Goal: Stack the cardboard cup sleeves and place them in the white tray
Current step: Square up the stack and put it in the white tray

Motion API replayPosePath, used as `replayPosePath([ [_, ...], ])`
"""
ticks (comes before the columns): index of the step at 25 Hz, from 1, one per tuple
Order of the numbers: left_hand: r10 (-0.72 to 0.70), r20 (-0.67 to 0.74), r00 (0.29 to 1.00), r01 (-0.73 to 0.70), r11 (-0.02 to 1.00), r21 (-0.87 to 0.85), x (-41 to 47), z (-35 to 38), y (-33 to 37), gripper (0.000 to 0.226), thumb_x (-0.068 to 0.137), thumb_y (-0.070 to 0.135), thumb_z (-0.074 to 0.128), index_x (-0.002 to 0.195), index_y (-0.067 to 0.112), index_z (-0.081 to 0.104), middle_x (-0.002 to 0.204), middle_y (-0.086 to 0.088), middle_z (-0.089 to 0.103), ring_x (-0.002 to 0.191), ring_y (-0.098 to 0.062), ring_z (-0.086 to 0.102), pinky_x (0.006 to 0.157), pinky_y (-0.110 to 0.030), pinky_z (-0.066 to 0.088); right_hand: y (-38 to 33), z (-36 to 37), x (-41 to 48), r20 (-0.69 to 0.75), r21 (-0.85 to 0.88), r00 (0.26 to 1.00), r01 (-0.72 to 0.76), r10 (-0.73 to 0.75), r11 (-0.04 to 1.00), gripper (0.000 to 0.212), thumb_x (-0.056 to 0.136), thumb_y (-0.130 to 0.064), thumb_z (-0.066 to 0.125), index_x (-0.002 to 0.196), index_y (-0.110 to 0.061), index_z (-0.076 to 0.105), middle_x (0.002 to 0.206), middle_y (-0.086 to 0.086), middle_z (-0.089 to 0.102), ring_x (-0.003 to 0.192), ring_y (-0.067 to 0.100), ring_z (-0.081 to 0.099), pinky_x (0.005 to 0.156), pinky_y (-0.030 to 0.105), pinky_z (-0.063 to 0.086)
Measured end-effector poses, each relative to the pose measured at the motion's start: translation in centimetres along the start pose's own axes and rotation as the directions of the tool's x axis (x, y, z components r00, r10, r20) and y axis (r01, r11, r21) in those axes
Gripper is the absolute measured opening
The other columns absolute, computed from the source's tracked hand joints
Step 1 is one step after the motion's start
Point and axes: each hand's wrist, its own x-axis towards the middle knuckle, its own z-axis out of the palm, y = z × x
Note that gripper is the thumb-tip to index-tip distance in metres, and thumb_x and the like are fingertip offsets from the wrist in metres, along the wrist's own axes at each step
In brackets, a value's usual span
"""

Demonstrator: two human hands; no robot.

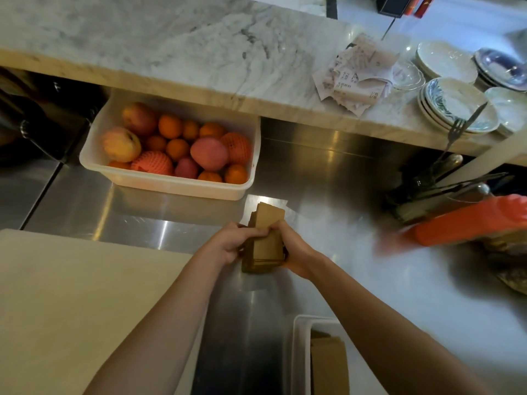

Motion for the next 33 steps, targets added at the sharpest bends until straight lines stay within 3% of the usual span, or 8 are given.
replayPosePath([
  [5,0.024,0.065,0.998,-0.026,0.999,0.043,-1.3,-0.3,0.3,0.071,0.070,0.027,0.085,0.128,0.004,0.052,0.112,-0.015,0.068,0.099,-0.029,0.066,0.067,-0.034,0.056,0.1,-0.7,-1.0,0.050,-0.034,0.998,0.031,-0.029,0.999,0.035,0.093,-0.051,0.046,0.122,-0.032,0.044,0.122,0.005,0.055,0.109,0.026,0.058,0.079,0.036,0.057],
  [11,0.241,0.152,0.959,-0.244,0.970,0.000,-5.9,3.0,1.6,0.084,0.063,0.028,0.083,0.135,0.010,0.045,0.114,-0.008,0.063,0.098,-0.023,0.065,0.064,-0.028,0.056,-1.3,-3.9,-6.9,0.086,-0.193,0.969,0.245,-0.233,0.950,0.068,0.082,-0.062,0.055,0.138,-0.031,0.031,0.132,0.000,0.049,0.117,0.024,0.054,0.098,0.044,0.049],
  [13,0.322,0.213,0.923,-0.334,0.942,0.025,-7.9,5.5,2.0,0.085,0.063,0.029,0.082,0.137,0.013,0.043,0.117,-0.003,0.060,0.101,-0.020,0.063,0.068,-0.027,0.058,-1.8,-5.9,-10.5,0.112,-0.209,0.946,0.321,-0.303,0.924,0.068,0.076,-0.062,0.062,0.133,-0.038,0.035,0.132,-0.004,0.050,0.116,0.022,0.056,0.095,0.040,0.051],
  [17,0.427,0.353,0.832,-0.514,0.833,0.205,-11.4,12.4,1.4,0.097,0.060,0.041,0.081,0.144,0.021,0.037,0.134,0.001,0.053,0.120,-0.022,0.056,0.097,-0.040,0.052,-0.8,-12.3,-17.8,0.118,-0.237,0.898,0.440,-0.424,0.866,0.042,0.087,-0.045,0.062,0.123,-0.047,0.041,0.122,-0.017,0.059,0.111,0.008,0.060,0.082,0.023,0.053],
  [20,0.429,0.512,0.744,-0.631,0.701,0.331,-12.9,19.3,-0.9,0.081,0.072,0.046,0.073,0.140,0.039,0.031,0.137,0.014,0.048,0.126,-0.013,0.051,0.101,-0.034,0.047,1.9,-18.2,-22.6,0.105,-0.286,0.870,0.491,-0.482,0.823,0.049,0.082,-0.050,0.063,0.126,-0.049,0.040,0.118,-0.026,0.059,0.112,0.002,0.058,0.083,0.022,0.053],
  [24,0.346,0.608,0.715,-0.660,0.621,0.423,-13.1,29.8,-5.9,0.065,0.090,0.041,0.062,0.126,0.072,0.017,0.127,0.044,0.039,0.115,0.019,0.045,0.098,-0.014,0.038,6.9,-27.2,-26.9,0.111,-0.324,0.858,0.509,-0.502,0.797,0.061,0.087,-0.044,0.057,0.141,-0.037,0.028,0.118,-0.027,0.059,0.112,0.001,0.057,0.084,0.021,0.051],
  [29,0.313,0.608,0.730,-0.656,0.570,0.495,-11.0,39.1,-12.1,0.078,0.096,0.031,0.057,0.149,0.048,0.003,0.141,0.029,0.041,0.127,0.011,0.042,0.101,-0.014,0.041,12.7,-36.9,-27.7,0.115,-0.319,0.894,0.446,-0.433,0.836,0.075,0.095,-0.027,0.053,0.152,-0.025,0.005,0.121,-0.037,0.053,0.116,-0.010,0.049,0.085,0.007,0.043],
  [33,0.289,0.586,0.757,-0.640,0.510,0.575,-8.8,43.2,-16.2,0.089,0.096,0.031,0.056,0.152,0.038,-0.013,0.157,0.003,0.024,0.142,-0.014,0.032,0.117,-0.043,0.031,16.7,-41.6,-26.7,0.129,-0.273,0.910,0.414,-0.393,0.869,0.078,0.092,-0.028,0.057,0.151,-0.034,0.007,0.120,-0.044,0.049,0.113,-0.017,0.047,0.081,0.002,0.040],
])
